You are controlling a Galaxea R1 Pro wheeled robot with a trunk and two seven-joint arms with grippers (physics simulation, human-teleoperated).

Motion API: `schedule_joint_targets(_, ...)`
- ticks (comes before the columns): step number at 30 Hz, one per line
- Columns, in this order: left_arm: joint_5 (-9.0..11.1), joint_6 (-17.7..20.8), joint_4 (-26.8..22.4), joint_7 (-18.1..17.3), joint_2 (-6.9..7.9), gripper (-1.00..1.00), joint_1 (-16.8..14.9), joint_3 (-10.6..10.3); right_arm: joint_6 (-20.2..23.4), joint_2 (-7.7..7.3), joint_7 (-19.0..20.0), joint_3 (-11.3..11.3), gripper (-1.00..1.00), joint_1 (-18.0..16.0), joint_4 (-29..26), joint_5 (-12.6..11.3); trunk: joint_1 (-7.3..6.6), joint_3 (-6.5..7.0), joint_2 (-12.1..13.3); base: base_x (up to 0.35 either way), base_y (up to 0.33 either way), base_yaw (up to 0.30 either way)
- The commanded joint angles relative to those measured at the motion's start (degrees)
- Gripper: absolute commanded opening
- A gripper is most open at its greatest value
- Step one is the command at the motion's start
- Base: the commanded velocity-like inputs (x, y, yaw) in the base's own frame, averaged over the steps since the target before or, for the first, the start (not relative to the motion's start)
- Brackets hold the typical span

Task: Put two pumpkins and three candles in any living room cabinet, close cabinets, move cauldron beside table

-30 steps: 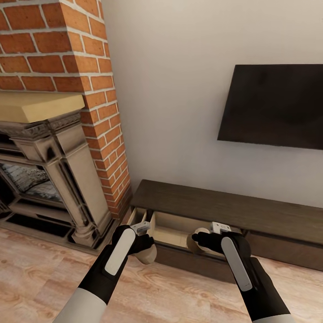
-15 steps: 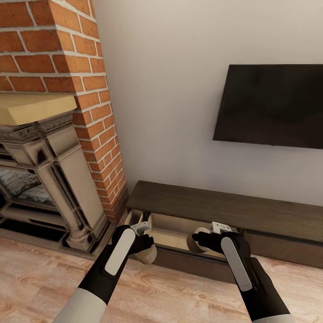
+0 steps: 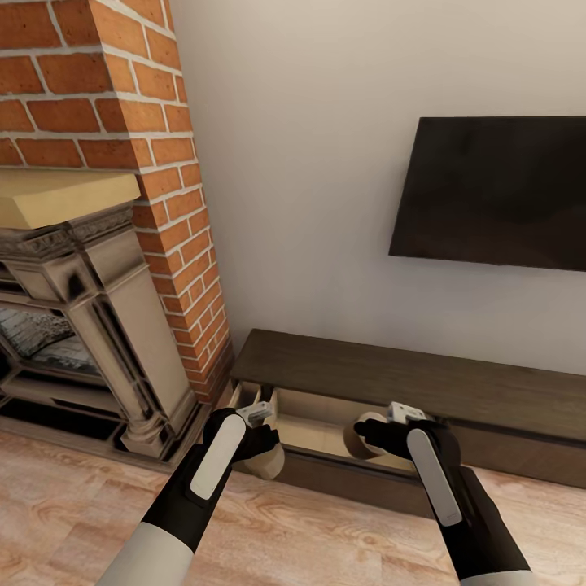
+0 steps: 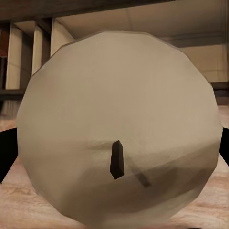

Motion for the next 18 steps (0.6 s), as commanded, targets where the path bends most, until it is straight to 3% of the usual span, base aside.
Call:
schedule_joint_targets(1,0.5,0.1,-0.1,0.6,0.0,-1.0,0.0,0.0,0.1,0.01,-0.6,-0.3,-1.0,0.0,-0.1,-0.8,0.01,-0.08,-0.1,0.002,0.002,0.0)
schedule_joint_targets(9,0.6,0.1,-0.1,0.6,0.0,-1.0,0.0,0.0,0.1,0.01,-0.5,-0.7,-1.0,0.0,-0.1,-0.9,0.01,-0.08,-0.1,0.0,0.0,0.0)
schedule_joint_targets(18,0.6,0.1,-0.4,0.6,0.0,-1.0,0.1,-0.1,0.1,0.01,-0.5,-0.6,-1.0,0.0,-0.1,-0.9,0.01,-0.08,-0.1,0.106,-0.064,0.0)
